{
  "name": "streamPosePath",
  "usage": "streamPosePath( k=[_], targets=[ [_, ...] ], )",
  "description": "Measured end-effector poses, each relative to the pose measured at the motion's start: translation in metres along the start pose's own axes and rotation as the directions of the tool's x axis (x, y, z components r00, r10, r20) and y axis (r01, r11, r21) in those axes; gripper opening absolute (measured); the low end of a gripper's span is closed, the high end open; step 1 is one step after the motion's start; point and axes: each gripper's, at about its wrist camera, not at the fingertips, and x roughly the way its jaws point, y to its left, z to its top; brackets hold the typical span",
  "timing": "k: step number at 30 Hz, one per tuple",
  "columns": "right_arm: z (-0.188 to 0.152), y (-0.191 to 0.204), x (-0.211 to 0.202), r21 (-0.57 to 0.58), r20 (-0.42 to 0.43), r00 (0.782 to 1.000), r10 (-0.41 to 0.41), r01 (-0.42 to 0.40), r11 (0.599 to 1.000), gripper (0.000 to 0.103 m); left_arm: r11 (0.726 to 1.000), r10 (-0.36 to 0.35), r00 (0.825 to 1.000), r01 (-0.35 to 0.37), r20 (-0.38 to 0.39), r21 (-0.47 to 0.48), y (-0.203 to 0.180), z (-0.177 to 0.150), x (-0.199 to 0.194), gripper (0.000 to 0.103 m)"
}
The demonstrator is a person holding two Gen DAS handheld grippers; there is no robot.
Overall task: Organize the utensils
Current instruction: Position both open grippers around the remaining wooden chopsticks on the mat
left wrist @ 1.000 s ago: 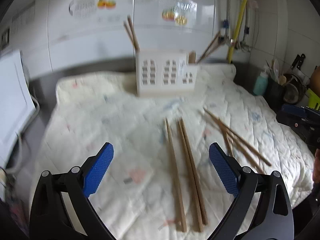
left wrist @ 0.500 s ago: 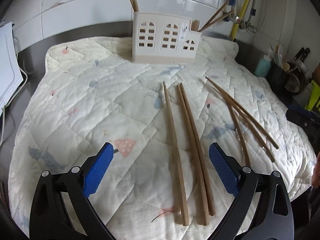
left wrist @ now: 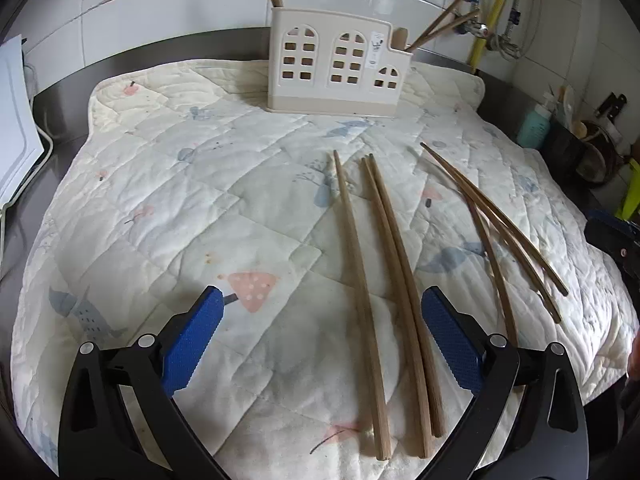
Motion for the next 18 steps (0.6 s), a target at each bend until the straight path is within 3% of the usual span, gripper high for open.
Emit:
streamPosePath(
  k=[7,14,18],
  targets=[
    [0.000,-0.003,-0.001,0.006,0.005,1.000,-0.005,0.005,1.000,0.055,1.000,0.024,0.999,-0.024,0.025,0.002,0.001,0.002,-0.003,0.098],
    [-0.002,-0.005,0.000,0.005,0.002,1.000,-0.011,0.011,1.000,0.055,1.000,-0.007,0.999,0.006,0.045,0.030,-0.001,0.003,-0.008,0.098],
    [-0.003,-0.007,0.001,0.008,0.000,1.000,-0.015,0.015,1.000,0.055,0.995,0.020,0.999,-0.025,0.049,0.094,-0.009,0.003,-0.010,0.098]
  ],
)
